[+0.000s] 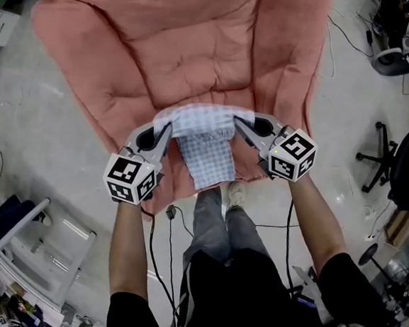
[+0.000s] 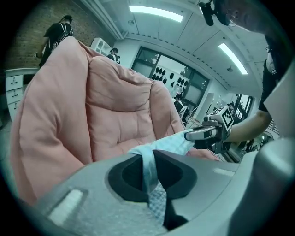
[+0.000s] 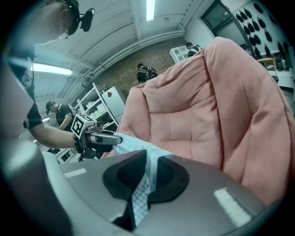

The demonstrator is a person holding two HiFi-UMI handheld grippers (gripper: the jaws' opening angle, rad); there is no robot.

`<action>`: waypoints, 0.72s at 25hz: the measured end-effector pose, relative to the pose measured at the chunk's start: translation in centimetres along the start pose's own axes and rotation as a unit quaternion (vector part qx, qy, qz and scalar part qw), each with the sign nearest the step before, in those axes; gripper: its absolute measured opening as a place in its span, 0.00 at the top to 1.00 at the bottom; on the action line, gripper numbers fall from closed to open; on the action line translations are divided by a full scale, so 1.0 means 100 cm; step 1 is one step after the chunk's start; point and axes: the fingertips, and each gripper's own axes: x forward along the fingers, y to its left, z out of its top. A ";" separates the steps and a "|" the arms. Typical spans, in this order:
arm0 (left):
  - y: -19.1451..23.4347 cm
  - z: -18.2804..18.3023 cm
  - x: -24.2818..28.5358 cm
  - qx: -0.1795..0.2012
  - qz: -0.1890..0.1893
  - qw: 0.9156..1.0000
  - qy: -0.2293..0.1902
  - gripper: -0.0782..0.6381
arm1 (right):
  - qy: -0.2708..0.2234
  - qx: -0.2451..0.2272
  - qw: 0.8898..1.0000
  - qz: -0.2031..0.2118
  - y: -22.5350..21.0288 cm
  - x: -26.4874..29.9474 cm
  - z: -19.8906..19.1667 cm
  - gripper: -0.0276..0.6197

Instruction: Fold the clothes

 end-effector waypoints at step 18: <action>-0.071 -0.170 -0.012 -0.068 0.065 0.989 0.115 0.84 | 0.114 0.001 0.994 -0.004 0.032 -0.022 -0.169 0.93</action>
